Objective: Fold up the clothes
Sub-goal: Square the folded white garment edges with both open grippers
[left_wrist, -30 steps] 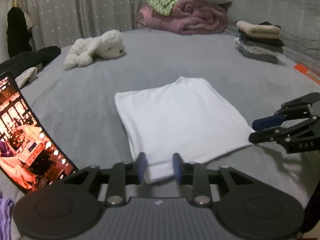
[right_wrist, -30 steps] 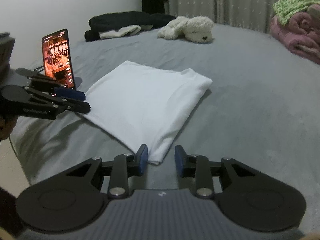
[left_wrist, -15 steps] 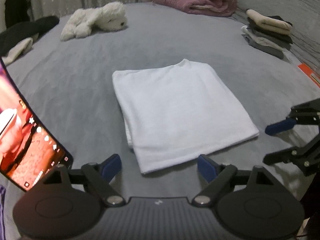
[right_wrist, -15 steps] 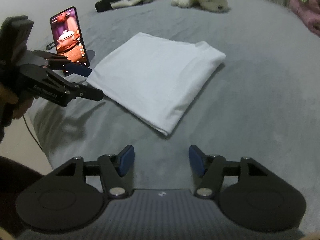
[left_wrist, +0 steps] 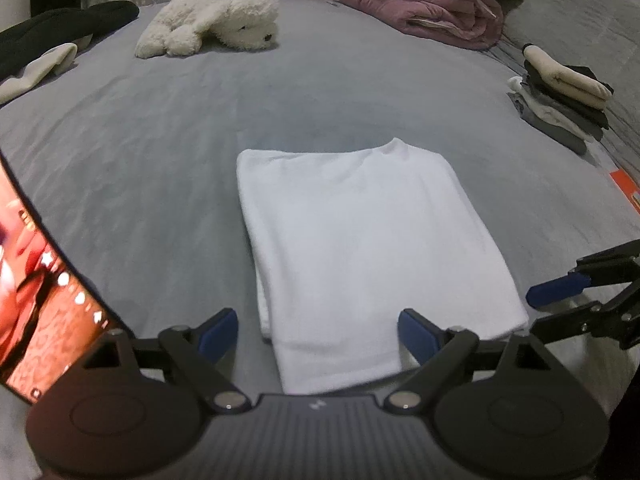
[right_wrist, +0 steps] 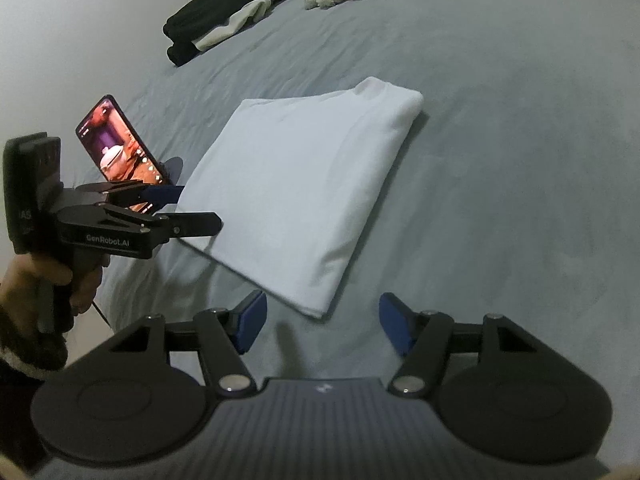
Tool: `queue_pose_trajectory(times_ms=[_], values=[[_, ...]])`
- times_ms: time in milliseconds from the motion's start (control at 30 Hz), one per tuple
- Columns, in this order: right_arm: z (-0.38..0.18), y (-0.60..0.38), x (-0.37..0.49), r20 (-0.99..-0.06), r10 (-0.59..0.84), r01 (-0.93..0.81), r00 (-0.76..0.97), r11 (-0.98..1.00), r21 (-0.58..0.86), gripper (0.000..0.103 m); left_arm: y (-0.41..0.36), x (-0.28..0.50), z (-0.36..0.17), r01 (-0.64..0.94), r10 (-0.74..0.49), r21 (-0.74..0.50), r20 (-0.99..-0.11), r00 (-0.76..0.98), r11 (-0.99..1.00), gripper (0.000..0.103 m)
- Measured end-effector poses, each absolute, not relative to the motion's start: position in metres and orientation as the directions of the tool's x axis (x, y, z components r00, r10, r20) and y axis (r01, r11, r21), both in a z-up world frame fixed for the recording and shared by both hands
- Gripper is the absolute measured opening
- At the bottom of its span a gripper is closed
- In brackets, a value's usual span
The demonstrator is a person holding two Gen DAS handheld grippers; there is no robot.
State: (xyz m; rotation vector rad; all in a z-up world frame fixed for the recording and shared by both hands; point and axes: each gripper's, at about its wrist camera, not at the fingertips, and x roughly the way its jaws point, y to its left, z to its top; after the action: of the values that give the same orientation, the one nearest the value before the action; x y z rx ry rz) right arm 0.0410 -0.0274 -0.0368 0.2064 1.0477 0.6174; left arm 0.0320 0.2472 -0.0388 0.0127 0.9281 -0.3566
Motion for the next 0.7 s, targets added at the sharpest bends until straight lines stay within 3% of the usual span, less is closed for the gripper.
queue_pose_trajectory(times_ms=[700], values=[[-0.039,-0.021,0.087,-0.688,0.584,-0.388,0.432,0.808,0.442,0.067,0.243,0.066,-0.048,0.212,-0.302,-0.217,-0.730,0.613,0.953,0.086]])
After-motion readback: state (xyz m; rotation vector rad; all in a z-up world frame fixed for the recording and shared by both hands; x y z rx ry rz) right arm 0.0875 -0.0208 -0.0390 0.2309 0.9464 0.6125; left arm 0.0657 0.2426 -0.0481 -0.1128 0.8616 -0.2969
